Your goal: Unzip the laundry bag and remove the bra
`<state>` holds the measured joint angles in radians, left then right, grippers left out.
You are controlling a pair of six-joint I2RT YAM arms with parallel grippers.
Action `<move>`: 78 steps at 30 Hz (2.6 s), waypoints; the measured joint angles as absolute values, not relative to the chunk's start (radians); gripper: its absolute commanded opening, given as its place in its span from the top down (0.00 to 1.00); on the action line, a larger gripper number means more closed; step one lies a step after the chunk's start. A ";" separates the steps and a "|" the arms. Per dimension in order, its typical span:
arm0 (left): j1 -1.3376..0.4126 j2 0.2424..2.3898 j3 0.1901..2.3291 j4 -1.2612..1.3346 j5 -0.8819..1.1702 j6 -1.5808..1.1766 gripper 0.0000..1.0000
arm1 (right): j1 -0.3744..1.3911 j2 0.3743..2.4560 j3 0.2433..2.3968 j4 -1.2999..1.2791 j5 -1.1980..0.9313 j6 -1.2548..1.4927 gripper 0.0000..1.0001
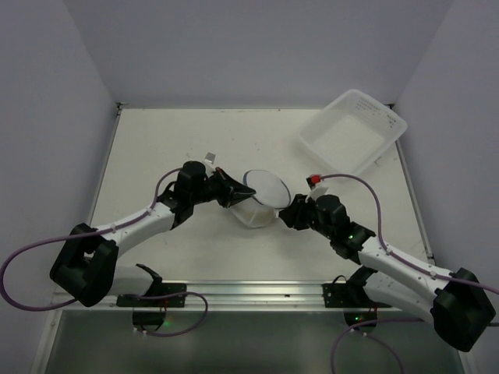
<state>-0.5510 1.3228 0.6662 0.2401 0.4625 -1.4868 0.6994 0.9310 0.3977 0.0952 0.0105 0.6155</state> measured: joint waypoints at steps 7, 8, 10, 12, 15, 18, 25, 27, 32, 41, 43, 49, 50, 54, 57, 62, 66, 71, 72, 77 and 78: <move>-0.551 1.315 0.666 0.238 0.460 -1.510 1.00 | 0.700 0.942 0.408 0.162 0.004 0.621 0.63; -0.551 1.315 0.666 0.238 0.460 -1.510 1.00 | 0.700 0.950 0.414 0.172 -0.003 0.622 0.62; -0.551 1.315 0.666 0.238 0.459 -1.512 1.00 | 0.700 0.971 0.429 0.188 -0.022 0.624 0.61; -0.551 1.315 0.667 0.238 0.459 -1.512 1.00 | 0.700 0.996 0.442 0.201 -0.043 0.629 0.60; -0.550 1.315 0.667 0.238 0.459 -1.513 1.00 | 0.700 1.023 0.459 0.209 -0.055 0.630 0.60; -0.550 1.315 0.667 0.239 0.459 -1.523 1.00 | 0.701 1.021 0.474 0.181 -0.041 0.628 0.61; -0.550 1.324 0.667 0.244 0.456 -1.528 1.00 | 0.699 0.861 0.526 -0.064 0.107 0.631 0.59; -0.550 1.330 0.667 0.245 0.456 -1.530 1.00 | 0.699 0.813 0.553 -0.117 0.124 0.648 0.54; -0.551 1.342 0.672 0.246 0.455 -1.535 1.00 | 0.715 0.834 0.641 -0.171 0.143 0.698 0.52; -0.551 1.347 0.714 0.244 0.440 -1.535 1.00 | 0.759 0.981 0.620 -0.152 0.143 0.800 0.54; -0.550 1.347 0.716 0.244 0.440 -1.536 1.00 | 0.756 0.998 0.595 -0.138 0.148 0.812 0.55; -0.546 1.345 0.716 0.244 0.442 -1.553 1.00 | 0.620 1.026 0.462 -0.090 0.139 0.823 0.56; -0.545 1.344 0.716 0.244 0.442 -1.554 1.00 | 0.597 1.024 0.442 -0.092 0.140 0.823 0.56; -0.539 1.340 0.716 0.244 0.442 -1.554 1.00 | 0.586 0.965 0.421 -0.129 0.116 0.804 0.60; -0.538 1.340 0.716 0.242 0.441 -1.554 1.00 | 0.625 0.863 0.440 -0.139 0.101 0.771 0.60; -0.538 1.340 0.716 0.241 0.440 -1.554 1.00 | 0.741 0.778 0.540 -0.130 0.104 0.740 0.62; -0.538 1.340 0.716 0.238 0.437 -1.554 1.00 | 0.784 0.826 0.596 -0.105 0.115 0.748 0.64; -0.538 1.340 0.716 0.235 0.431 -1.554 1.00 | 0.809 0.979 0.666 -0.112 0.141 0.769 0.65; -0.538 1.340 0.716 0.233 0.431 -1.554 1.00 | 0.813 1.010 0.677 -0.113 0.144 0.774 0.65; -0.538 1.340 0.716 0.219 0.429 -1.553 1.00 | 0.820 1.094 0.698 -0.121 0.162 0.796 0.67; -0.538 1.340 0.716 0.219 0.429 -1.553 1.00 | 0.820 1.102 0.698 -0.124 0.170 0.797 0.68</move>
<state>-0.5381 1.3399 0.7162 0.2188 0.4294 -1.5532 0.8200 1.1019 0.6979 -0.1238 0.1699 0.7971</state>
